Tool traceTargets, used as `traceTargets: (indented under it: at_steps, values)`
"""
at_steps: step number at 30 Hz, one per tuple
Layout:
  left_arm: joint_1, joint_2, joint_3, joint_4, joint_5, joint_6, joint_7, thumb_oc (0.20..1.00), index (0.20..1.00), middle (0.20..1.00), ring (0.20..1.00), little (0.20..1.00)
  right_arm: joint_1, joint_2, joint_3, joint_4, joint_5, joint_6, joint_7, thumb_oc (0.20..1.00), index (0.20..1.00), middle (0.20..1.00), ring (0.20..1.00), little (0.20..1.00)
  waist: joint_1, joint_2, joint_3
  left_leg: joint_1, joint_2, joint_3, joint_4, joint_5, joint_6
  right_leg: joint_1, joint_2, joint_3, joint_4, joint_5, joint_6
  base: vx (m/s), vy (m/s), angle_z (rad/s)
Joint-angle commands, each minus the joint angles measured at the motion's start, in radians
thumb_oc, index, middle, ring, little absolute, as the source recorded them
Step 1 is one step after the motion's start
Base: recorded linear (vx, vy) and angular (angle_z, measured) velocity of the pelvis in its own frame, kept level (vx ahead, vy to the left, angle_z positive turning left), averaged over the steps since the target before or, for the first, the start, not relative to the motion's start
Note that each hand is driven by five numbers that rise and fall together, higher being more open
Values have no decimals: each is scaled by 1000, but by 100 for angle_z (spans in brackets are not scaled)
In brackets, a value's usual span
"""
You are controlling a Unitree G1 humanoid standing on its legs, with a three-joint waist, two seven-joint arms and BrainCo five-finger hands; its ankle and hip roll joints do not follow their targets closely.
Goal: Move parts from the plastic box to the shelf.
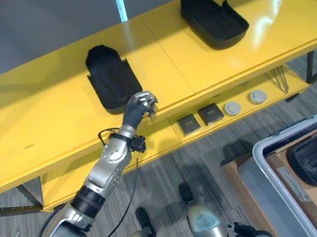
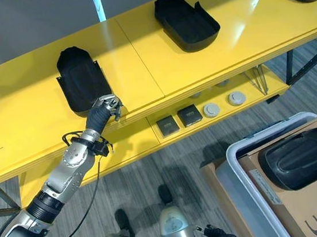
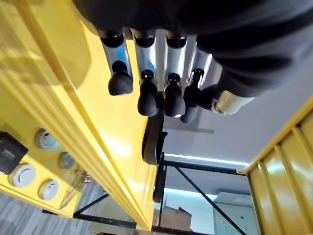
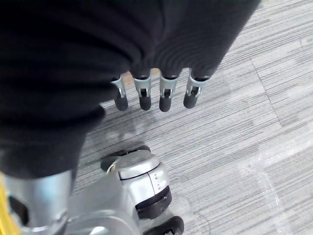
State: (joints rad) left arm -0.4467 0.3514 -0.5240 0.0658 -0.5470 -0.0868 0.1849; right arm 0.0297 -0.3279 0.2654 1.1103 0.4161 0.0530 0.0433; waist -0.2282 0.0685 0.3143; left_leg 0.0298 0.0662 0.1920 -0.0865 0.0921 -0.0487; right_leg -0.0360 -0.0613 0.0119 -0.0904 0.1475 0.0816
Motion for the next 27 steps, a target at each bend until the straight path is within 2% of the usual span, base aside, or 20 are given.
traceTargets:
  at_steps: [1, 11, 15, 21, 27]
  values:
    - [-44, 1, 21, 10, 3, -38, 43, 200, 200, 200, 200, 200, -10, 9, 22, 8, 16, 10, -5, 1000, 1000, 1000, 1000, 1000, 16, -27, 20, 29, -17, 9, -1, -119, 26, 41, 6, -7, 9, -107, 2, 0, 0, 0]
    - [-83, 11, 46, 100, 7, -81, 134, 200, 200, 200, 200, 200, -23, -6, 29, -15, 27, 15, -11, 1000, 1000, 1000, 1000, 1000, -1, -19, 67, 12, -17, 12, -1, -109, 20, 12, 3, -2, 19, -105, -1, 1, 3, 0]
    - [-104, 10, 62, 141, 7, -118, 155, 200, 200, 200, 200, 200, -29, -5, 36, -20, 33, 15, -12, 1000, 1000, 1000, 1000, 1000, -6, -21, 81, 4, -16, 12, -1, -105, 19, 0, 4, 2, 24, -104, -3, 1, 1, -2]
    - [-162, 18, 88, 192, 5, -140, 192, 200, 200, 200, 200, 200, -37, -8, 46, -28, 39, 14, -9, 1000, 1000, 1000, 1000, 1000, -16, -24, 100, -5, -10, 14, -1, -98, 15, -16, 9, 10, 33, -105, -6, 0, -1, -1]
    - [-192, 20, 110, 223, -9, -153, 169, 200, 200, 200, 200, 200, -41, -4, 48, -27, 43, 13, -12, 1000, 1000, 1000, 1000, 1000, -20, -29, 98, -3, -6, 15, -1, -98, 13, -18, 14, 13, 37, -108, -9, 0, -6, -2]
